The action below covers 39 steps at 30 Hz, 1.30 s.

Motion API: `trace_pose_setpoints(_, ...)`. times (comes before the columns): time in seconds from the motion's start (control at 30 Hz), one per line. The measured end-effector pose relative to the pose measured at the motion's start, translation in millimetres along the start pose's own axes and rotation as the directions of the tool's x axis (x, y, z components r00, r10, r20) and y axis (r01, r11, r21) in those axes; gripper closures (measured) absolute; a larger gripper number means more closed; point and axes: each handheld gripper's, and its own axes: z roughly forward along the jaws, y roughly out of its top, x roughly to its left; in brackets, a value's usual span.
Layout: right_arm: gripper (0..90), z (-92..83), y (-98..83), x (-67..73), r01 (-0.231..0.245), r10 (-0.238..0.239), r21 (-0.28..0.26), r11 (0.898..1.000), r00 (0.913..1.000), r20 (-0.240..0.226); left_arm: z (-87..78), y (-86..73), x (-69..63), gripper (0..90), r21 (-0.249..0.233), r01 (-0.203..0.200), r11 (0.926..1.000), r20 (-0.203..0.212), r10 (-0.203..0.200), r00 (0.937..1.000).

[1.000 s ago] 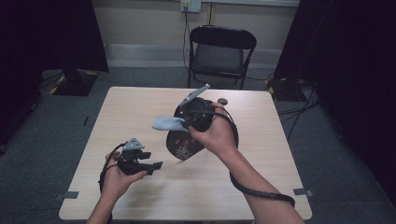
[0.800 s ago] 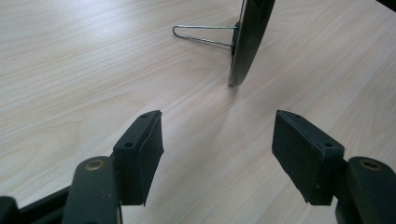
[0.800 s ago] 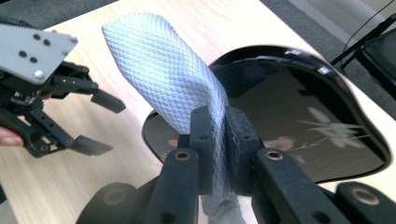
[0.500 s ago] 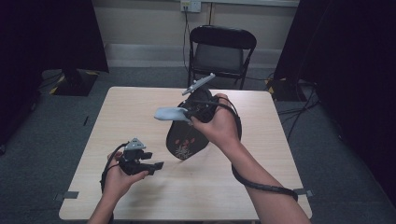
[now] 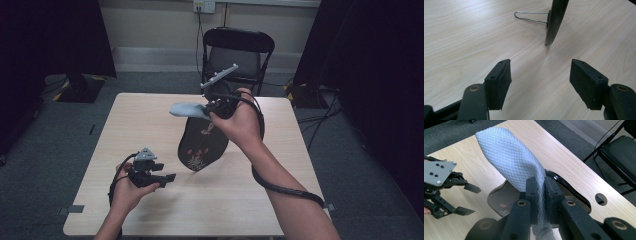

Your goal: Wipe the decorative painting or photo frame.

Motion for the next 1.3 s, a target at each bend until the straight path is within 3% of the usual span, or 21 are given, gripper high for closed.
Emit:
trace_pose_setpoints(0.5,82.9,-8.1,3.7,-20.7,-0.036,0.037,-0.014,0.999,0.9979,0.052,1.8,0.7,0.7,33.5,0.006,-0.001,1.0000,0.002,0.001,1.0000)
trace_pose_setpoints(1.3,82.9,13.8,-34.7,-52.2,-0.128,0.125,0.037,0.991,0.9883,0.088,6.8,5.2,0.4,33.3,-0.002,-0.003,1.0000,-0.001,0.003,1.0000)
